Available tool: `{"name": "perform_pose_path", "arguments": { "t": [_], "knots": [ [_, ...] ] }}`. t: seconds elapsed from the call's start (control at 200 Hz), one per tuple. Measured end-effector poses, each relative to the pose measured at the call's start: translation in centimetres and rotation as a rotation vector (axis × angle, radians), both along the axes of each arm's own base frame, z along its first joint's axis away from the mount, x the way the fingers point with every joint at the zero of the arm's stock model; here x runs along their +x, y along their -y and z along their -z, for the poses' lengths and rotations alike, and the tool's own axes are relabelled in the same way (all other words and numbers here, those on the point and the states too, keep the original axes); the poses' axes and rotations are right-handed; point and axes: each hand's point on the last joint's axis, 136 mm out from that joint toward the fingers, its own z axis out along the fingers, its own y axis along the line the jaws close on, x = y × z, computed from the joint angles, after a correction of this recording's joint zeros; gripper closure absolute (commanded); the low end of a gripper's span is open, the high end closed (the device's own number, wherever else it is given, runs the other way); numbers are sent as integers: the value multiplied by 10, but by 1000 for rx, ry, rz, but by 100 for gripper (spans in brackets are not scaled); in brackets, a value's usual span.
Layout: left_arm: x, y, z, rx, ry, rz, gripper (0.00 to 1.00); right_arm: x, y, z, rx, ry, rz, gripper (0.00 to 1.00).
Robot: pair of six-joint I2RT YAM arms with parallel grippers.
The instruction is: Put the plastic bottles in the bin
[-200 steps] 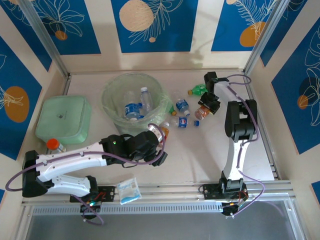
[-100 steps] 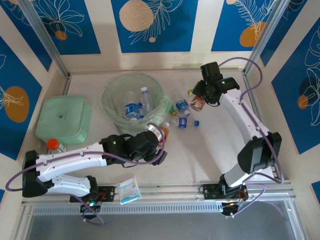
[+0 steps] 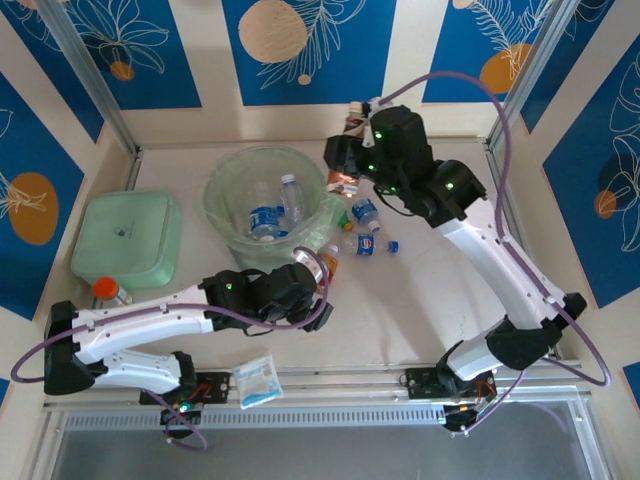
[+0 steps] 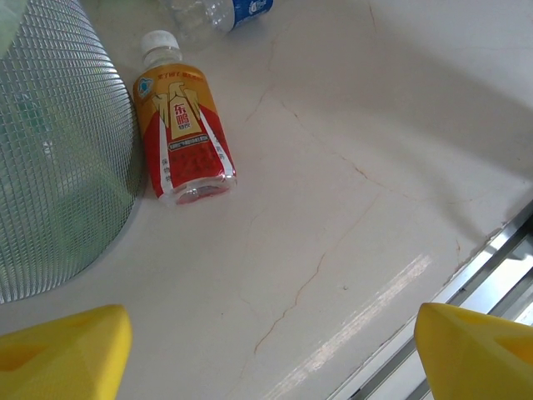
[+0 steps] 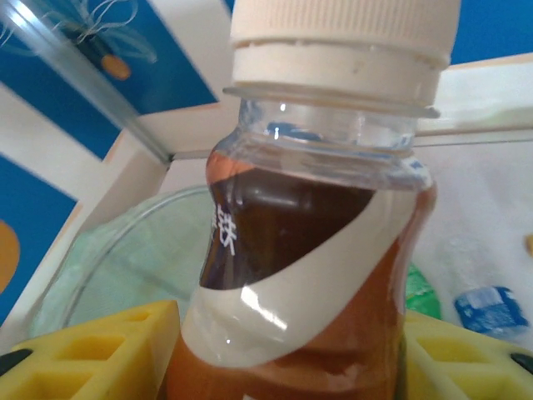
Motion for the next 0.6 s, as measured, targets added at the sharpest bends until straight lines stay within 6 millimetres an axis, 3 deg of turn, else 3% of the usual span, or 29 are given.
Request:
{"name": "perform_pose_path", "arguments": {
  "t": [0.125,0.31,0.44,0.6],
  "knots": [
    [-1,-2,-1,-9,-1,-4,12,5,-44,5,-14,20,-110,43],
    [-2,-4,4,3,-6,-5,12,20,-90,26,-27,-16,-203,29],
    [-2,-5,7,9,-10,-7,10,28,-108,32,-32,-26,-226,24],
    [-3,-5,7,10,-14,1,9,18,-114,25,-41,-11,-245,19]
  ]
}}
